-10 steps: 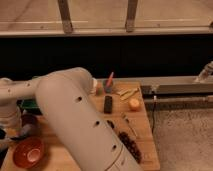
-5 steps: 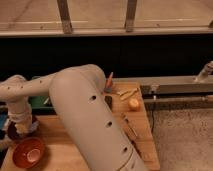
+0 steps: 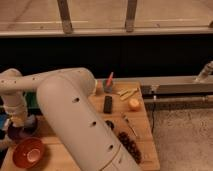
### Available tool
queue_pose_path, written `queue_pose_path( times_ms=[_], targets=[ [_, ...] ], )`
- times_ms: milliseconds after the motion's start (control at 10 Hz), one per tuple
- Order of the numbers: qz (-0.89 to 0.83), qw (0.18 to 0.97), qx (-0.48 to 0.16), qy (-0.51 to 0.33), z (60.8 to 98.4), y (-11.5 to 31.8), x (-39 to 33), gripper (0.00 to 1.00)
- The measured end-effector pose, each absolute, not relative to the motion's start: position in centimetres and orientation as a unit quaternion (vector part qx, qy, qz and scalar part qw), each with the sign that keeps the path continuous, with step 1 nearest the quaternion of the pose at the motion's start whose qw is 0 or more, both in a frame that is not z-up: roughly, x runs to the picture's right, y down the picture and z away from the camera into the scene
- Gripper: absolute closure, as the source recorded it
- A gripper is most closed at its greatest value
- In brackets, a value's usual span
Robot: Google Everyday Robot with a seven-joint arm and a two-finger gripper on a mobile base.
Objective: Wipe purple bowl with towel
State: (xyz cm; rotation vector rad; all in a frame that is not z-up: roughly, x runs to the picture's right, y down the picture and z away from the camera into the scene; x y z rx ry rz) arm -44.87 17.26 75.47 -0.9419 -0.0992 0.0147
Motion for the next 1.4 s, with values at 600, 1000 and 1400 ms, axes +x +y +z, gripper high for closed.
queue_pose_path(
  times_ms=[600, 1000, 1400],
  targets=[
    [-0.04, 0.893, -0.446, -0.049, 71.3, 22.0, -47.5, 1.0],
    [-0.011, 0.895, -0.445, -0.026, 71.1, 23.0, -44.9, 1.0],
    [0.011, 0.9, -0.435, 0.003, 74.5, 18.4, -42.3, 1.0]
  ],
)
